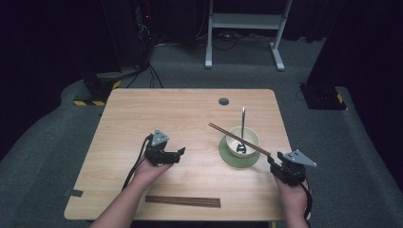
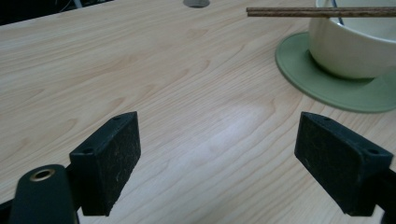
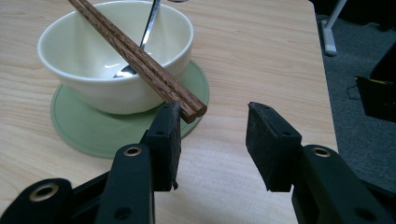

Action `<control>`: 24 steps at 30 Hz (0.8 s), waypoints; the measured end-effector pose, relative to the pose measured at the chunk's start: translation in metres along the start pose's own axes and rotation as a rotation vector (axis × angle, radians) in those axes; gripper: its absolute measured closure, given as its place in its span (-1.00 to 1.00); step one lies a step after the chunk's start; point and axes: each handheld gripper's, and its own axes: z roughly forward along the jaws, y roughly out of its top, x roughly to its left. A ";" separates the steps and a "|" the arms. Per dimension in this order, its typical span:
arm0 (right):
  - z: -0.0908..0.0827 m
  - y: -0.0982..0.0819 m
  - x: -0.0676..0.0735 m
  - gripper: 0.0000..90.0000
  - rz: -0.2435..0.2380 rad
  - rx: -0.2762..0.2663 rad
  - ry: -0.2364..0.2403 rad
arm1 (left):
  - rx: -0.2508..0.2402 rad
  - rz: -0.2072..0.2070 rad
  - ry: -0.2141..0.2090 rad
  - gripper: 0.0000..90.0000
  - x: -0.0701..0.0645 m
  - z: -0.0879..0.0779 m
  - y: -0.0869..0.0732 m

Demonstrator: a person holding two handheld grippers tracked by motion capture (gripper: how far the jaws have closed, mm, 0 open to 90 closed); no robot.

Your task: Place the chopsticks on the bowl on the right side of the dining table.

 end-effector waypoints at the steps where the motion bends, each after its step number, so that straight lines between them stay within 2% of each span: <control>1: 0.002 0.001 -0.001 0.23 -0.001 -0.003 0.001 | 0.000 -0.001 -0.005 -0.68 -0.003 0.005 0.003; 10: 0.015 0.012 -0.015 0.24 0.017 -0.009 0.003 | -0.030 -0.008 -0.008 -0.66 -0.026 0.043 0.027; 16: 0.021 0.019 -0.023 0.26 0.002 -0.004 0.008 | -0.055 -0.025 -0.002 -0.63 -0.037 0.069 0.042; 18: 0.024 0.021 -0.025 0.27 -0.006 -0.001 0.004 | -0.061 -0.038 -0.007 -0.62 -0.040 0.076 0.045; 24: 0.032 0.026 -0.033 0.27 -0.011 0.011 0.000 | -0.070 -0.036 -0.009 -0.60 -0.046 0.090 0.053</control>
